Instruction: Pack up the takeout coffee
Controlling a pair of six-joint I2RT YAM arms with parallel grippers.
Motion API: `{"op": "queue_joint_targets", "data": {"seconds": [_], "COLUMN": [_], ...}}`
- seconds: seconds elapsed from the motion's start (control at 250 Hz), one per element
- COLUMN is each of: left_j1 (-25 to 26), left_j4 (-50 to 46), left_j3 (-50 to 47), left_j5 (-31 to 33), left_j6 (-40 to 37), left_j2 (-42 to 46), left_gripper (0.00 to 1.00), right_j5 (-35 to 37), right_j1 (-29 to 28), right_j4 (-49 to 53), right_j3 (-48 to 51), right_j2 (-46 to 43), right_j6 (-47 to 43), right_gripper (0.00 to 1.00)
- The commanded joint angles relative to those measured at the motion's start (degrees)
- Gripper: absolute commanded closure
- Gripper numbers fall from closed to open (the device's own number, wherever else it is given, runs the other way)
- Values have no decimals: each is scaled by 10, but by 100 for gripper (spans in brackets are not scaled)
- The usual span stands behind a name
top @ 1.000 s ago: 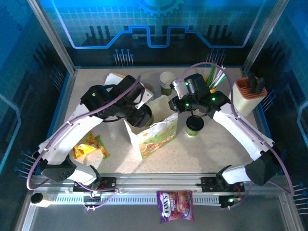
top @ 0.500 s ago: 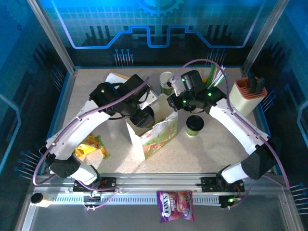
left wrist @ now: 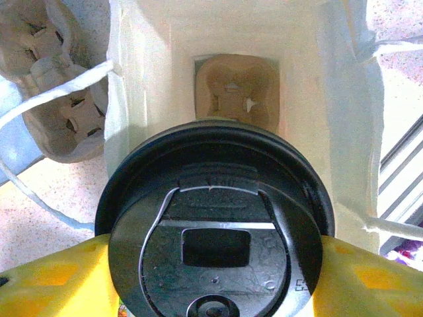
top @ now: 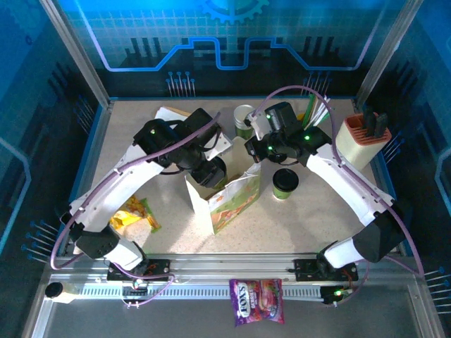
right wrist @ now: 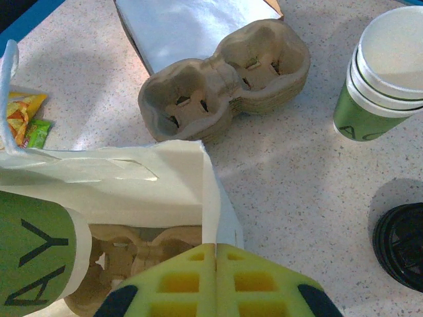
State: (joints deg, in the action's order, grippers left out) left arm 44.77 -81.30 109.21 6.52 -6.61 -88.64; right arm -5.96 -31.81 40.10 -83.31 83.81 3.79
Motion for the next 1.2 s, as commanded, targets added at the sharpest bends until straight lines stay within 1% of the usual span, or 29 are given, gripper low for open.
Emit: {"op": "queue_joint_targets", "data": {"seconds": [0.0,0.468,1.199], "left_j1": [-2,-2,-1], "left_j4": [-23,-28,-13], "left_j3": [18,8,-40], "left_j5": [-16,-33,-32], "left_j6": [-13,-21,-7], "left_j2": [-10,-24,-40], "left_gripper": [44,45,44], "right_j5": [6,6,4], "right_j1": [-3,-3,0], "right_j4": [9,6,-3], "right_j3": [-8,-1,13], "right_j2": [3,-1,-4], "right_j6": [-6,-5,-3], "right_gripper": [97,96,95]}}
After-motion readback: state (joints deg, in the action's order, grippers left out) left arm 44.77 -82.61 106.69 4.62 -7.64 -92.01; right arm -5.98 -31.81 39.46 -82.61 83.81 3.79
